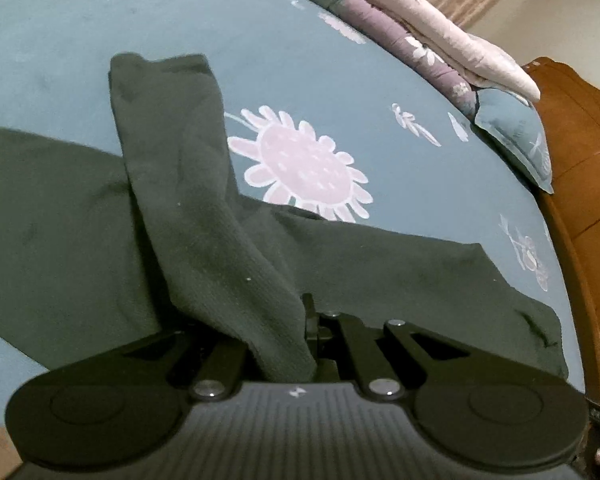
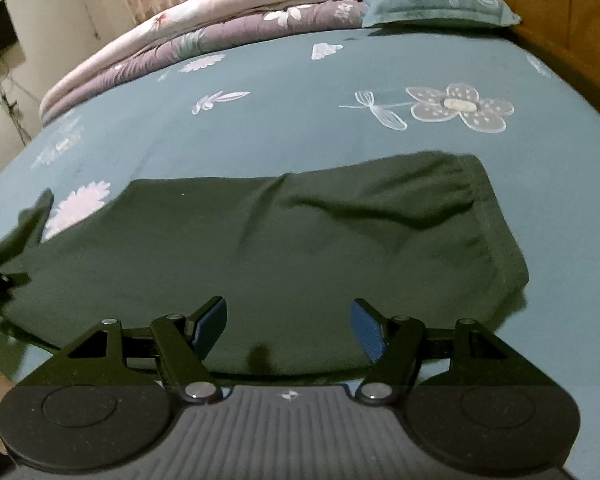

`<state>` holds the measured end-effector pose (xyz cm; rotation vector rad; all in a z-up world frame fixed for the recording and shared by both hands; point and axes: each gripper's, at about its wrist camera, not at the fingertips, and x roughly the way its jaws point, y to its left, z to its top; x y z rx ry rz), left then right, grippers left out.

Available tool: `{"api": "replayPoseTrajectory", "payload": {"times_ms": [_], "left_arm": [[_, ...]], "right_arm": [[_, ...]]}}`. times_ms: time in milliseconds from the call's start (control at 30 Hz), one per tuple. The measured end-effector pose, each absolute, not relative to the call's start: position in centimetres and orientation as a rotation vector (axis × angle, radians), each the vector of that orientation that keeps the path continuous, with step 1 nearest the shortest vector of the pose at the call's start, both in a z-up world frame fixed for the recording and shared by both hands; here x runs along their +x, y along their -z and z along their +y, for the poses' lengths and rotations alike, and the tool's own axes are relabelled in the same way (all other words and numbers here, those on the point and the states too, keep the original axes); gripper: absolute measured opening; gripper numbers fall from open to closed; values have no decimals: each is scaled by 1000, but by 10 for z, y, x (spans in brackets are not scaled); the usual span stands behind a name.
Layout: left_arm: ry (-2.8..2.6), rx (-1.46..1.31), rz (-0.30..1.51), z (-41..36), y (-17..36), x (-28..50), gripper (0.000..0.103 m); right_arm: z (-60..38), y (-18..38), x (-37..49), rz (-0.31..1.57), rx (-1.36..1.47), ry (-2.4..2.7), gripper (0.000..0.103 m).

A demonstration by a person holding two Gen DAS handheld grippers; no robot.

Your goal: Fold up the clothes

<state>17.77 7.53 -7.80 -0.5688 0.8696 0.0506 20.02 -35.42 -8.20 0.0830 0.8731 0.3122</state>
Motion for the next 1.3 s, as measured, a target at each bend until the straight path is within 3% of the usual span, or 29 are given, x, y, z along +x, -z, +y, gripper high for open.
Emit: {"api": "replayPoseTrajectory", "payload": {"times_ms": [300,467,667,800,1000,1300], "left_arm": [[-68,-627,900,82,89,172,8],[-108,-625,912,97,78,161,27],[-194,-586,925,111,63,129,33],[-276,-543,889,119,37,118,32],[-137,-509,777,106,4,150,37],[160,-440,826,84,34,235,37]], "right_arm": [[-330,106,208,903,-193,-331,74],[-320,84,221,837,-159,-399,74],[-269,87,241,799,-207,-563,74],[-259,109,242,872,-239,-586,75],[-250,83,248,831,-215,-670,76],[-199,93,248,865,-230,-752,76]]}}
